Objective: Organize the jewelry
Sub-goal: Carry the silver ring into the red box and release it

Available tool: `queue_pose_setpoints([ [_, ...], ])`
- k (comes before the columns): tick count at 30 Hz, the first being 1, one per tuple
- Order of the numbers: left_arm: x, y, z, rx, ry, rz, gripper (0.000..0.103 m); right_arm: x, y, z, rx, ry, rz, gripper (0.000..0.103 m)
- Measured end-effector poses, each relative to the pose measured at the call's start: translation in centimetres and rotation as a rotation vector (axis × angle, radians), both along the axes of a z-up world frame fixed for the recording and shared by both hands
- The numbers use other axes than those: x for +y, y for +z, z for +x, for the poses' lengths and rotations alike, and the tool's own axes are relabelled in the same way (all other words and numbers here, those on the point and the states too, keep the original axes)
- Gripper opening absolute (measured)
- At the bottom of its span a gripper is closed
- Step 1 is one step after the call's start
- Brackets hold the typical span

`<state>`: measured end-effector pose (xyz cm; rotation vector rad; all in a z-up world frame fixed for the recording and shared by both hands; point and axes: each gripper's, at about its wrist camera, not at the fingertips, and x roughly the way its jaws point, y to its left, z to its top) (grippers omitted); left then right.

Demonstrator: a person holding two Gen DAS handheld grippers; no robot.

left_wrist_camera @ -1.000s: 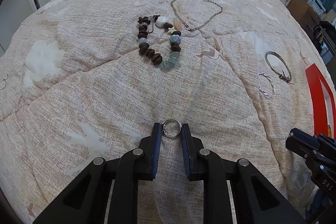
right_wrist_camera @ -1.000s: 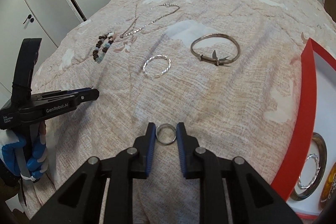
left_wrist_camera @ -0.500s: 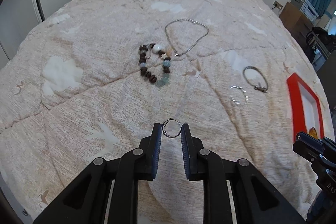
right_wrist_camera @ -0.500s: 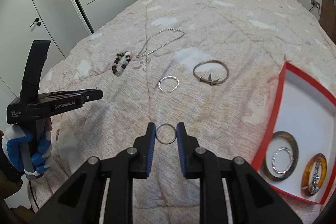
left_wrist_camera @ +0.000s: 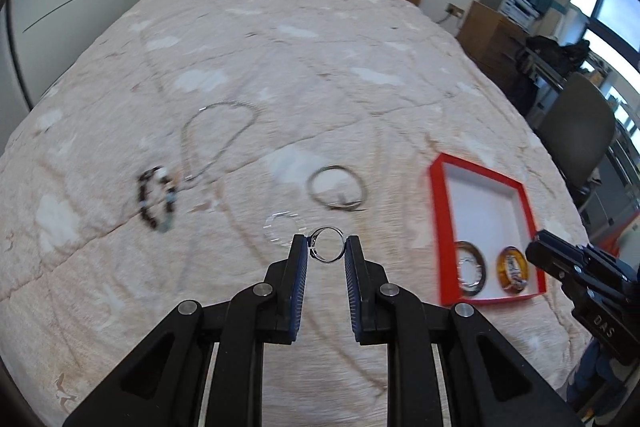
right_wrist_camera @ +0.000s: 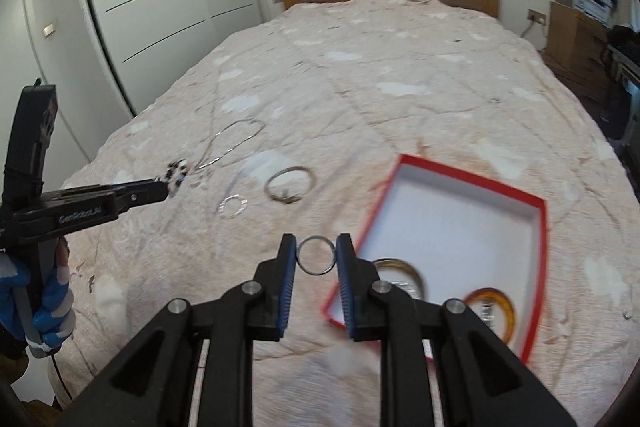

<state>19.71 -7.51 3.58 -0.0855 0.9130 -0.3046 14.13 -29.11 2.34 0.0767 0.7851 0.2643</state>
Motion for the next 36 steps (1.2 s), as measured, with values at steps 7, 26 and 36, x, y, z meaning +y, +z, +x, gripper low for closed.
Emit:
queue_pose_setpoints([
  [7,-8.1,0.2,1.7,-0.004,-0.117,-0.013,0.019,-7.7,-0.7,1.4,0.004,-0.135,-0.005,0.019],
  [26,-22.5,-9.6,7.5,0.135,-0.293,0.112,0.019,-15.4,-10.6,7.2,0.163,-0.160,-0.002,0.019],
  [36,-23.1,-11.1,7.6,0.129,-0.295,0.188,0.020,-14.4,-11.5,7.9,0.202,-0.099,-0.070,0.019],
])
